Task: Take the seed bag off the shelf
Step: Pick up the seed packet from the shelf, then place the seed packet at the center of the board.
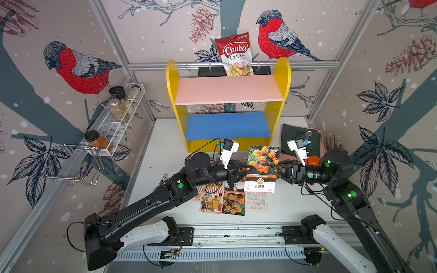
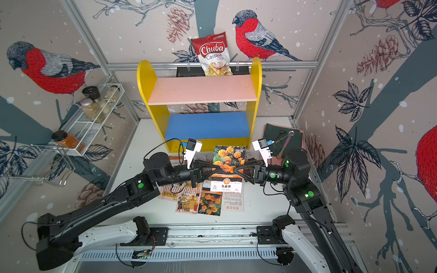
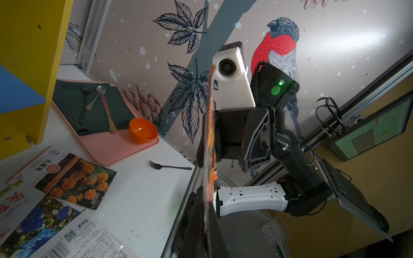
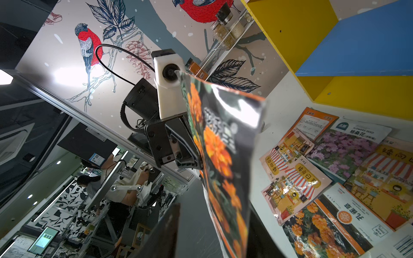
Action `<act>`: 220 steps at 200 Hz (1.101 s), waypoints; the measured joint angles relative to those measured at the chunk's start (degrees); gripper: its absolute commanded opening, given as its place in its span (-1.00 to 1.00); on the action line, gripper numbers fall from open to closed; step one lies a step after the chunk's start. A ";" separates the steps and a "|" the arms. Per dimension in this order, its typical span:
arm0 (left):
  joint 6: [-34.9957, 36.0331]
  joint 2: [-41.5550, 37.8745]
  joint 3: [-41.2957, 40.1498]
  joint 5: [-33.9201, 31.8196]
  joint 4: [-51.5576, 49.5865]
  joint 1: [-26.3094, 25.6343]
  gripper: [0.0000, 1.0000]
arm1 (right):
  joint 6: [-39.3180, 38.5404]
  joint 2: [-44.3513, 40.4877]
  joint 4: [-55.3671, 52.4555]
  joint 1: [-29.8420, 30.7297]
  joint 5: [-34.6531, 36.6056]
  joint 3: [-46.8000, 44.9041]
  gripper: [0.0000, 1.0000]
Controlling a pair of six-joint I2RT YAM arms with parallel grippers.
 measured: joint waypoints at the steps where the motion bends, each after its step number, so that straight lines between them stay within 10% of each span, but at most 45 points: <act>1: -0.17 -0.04 -0.02 0.02 0.02 0.04 -1.00 | -0.04 0.00 -0.09 0.00 0.09 0.04 0.80; 104: -13.51 1.03 -11.93 1.03 13.22 1.01 -1.00 | -16.35 0.70 -27.04 -0.11 26.25 18.47 1.00; 220: -28.26 26.77 -12.39 -0.17 37.46 -3.13 -1.00 | -17.51 2.95 -54.16 1.44 45.13 26.05 0.96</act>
